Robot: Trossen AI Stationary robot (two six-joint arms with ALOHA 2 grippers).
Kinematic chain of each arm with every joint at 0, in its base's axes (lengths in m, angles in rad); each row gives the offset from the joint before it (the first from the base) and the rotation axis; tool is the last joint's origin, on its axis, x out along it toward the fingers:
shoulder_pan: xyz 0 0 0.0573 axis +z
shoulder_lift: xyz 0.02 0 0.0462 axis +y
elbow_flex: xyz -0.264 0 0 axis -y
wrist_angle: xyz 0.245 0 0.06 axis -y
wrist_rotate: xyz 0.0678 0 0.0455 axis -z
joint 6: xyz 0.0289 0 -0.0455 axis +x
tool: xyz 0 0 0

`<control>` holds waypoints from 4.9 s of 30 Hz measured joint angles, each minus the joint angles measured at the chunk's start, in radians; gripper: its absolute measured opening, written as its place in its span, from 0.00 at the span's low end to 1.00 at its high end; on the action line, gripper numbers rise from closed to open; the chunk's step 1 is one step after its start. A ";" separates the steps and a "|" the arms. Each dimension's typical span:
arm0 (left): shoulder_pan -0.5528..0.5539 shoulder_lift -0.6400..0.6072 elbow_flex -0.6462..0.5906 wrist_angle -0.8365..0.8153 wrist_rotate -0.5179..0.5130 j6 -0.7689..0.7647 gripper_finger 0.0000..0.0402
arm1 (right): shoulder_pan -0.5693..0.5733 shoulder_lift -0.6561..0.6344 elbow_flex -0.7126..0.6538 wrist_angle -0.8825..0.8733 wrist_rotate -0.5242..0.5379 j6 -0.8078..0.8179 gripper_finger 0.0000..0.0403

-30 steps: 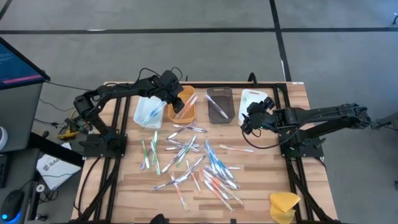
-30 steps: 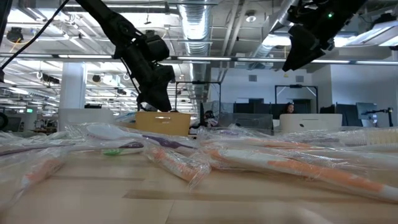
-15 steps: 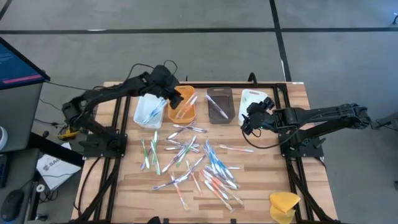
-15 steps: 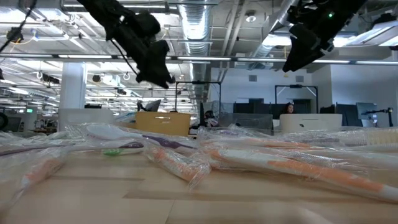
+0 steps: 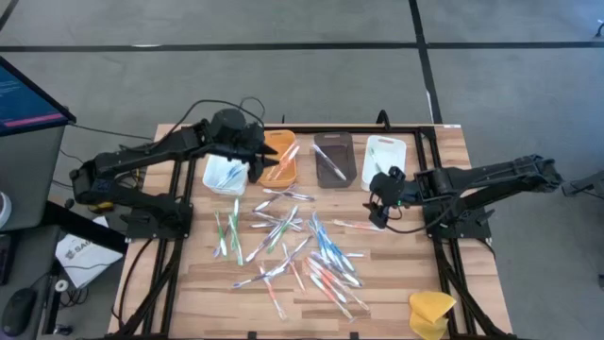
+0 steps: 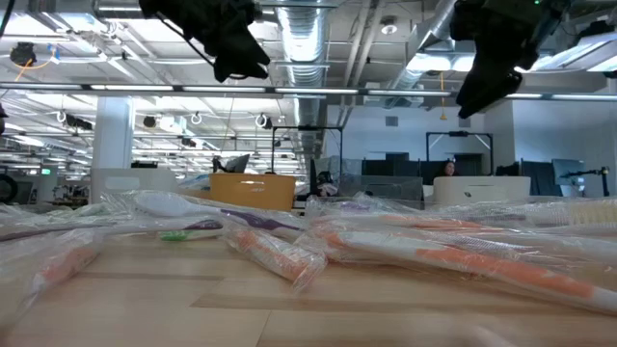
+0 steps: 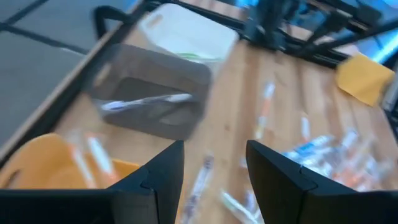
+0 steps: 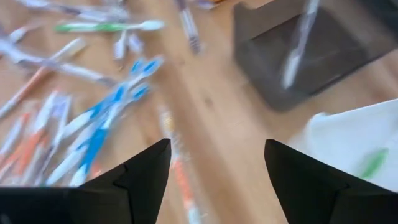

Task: Pick & Place Toothbrushes
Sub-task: Put the blue toothbrush into the left white bin

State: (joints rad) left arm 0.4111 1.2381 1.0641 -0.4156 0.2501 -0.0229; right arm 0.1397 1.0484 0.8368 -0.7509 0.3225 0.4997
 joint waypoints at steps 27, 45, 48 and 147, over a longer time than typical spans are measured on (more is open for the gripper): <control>-0.226 -0.500 -0.445 0.290 -0.022 0.040 0.42 | 0.061 0.396 0.003 -0.053 -0.116 0.068 0.63; -0.226 -0.499 -0.518 0.406 -0.016 0.040 0.42 | 0.066 0.669 0.243 0.178 -0.264 0.051 0.63; -0.226 -0.499 -0.518 0.422 -0.016 0.040 0.42 | 0.066 0.738 0.309 0.122 -0.267 0.051 0.63; -0.227 -0.498 -0.524 0.390 -0.017 -0.019 0.42 | 0.084 0.961 0.524 0.031 -0.254 0.066 0.61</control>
State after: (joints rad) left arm 0.1844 0.7399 0.5404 -0.0259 0.2333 -0.0422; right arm 0.2237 2.0090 1.3608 -0.7199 0.0686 0.5655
